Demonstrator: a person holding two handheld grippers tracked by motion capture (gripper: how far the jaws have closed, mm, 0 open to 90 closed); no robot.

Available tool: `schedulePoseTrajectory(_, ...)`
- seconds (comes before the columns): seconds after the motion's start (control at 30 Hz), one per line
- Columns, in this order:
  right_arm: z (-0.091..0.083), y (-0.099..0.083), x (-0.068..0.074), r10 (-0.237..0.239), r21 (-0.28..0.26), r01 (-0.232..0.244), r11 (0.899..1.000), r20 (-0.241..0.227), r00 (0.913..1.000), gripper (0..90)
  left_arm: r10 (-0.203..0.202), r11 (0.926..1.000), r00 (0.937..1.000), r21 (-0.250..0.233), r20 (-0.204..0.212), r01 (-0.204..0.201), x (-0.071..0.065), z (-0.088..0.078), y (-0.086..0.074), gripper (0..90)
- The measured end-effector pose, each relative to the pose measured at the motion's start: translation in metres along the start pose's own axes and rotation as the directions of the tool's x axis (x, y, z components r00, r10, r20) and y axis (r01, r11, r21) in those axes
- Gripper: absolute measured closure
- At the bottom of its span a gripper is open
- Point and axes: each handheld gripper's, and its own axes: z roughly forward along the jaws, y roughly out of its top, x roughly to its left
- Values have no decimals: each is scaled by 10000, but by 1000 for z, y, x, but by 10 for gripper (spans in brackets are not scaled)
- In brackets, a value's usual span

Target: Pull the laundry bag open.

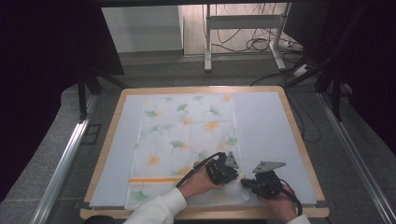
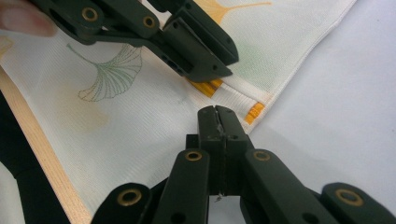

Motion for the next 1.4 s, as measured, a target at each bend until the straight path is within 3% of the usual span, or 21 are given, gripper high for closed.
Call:
schedulePoseTrajectory(0.7,0,0,-2,-48,24,48,10000,-79,10000,897,-55,9997,9999,218,-133,58,6,-12,-12,850)
schedulePoseTrajectory(1.4,0,0,-2,-31,56,32,10000,-115,9999,896,-465,9987,9988,205,-149,468,15,-27,-31,849)
